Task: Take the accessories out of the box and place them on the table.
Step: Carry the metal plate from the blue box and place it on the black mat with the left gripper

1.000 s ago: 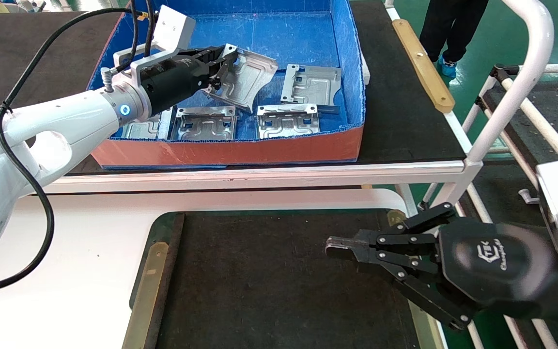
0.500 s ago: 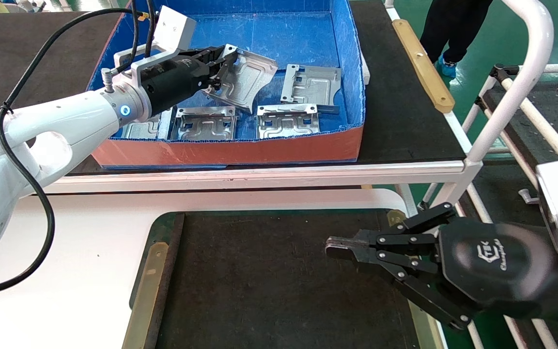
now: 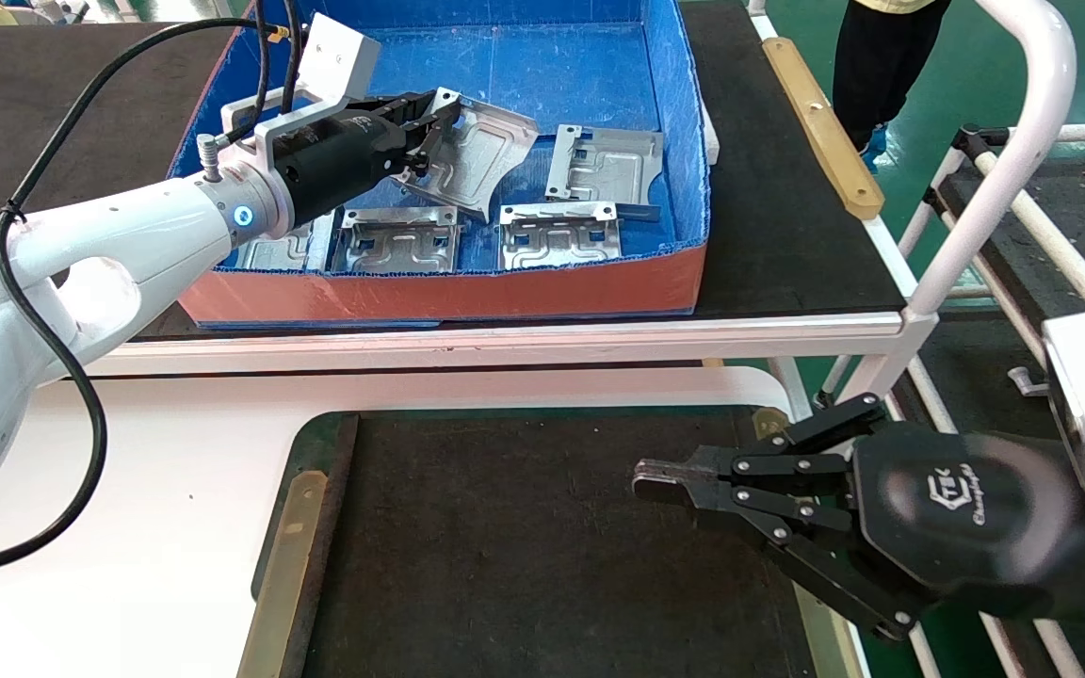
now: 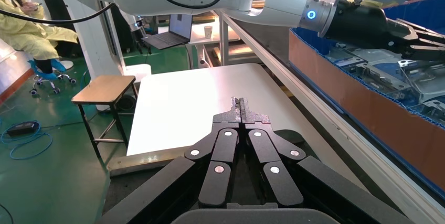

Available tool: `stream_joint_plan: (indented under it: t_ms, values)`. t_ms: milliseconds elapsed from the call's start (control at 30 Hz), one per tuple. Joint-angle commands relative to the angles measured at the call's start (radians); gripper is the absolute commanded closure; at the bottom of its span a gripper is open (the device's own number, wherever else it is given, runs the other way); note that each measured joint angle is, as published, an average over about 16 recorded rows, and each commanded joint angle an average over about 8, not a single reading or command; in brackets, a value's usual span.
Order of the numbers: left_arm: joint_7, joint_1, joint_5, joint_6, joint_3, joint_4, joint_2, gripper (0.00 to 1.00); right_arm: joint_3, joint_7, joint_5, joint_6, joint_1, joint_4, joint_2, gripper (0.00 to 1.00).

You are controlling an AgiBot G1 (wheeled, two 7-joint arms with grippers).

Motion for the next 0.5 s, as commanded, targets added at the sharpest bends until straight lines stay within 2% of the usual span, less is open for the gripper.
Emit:
stream_joint_plan:
  t_ms: [33, 500]
  values:
    - [0.001, 0.000, 0.000, -0.003, 0.000, -0.002, 0.001, 1.00, 0.000, 0.000, 0.000, 0.000, 0.000, 0.000, 0.000, 1.00]
    - [0.012, -0.038, -0.044, -0.015, -0.021, 0.011, 0.017, 1.00, 0.000, 0.000, 0.000, 0.000, 0.000, 0.000, 0.000, 1.00]
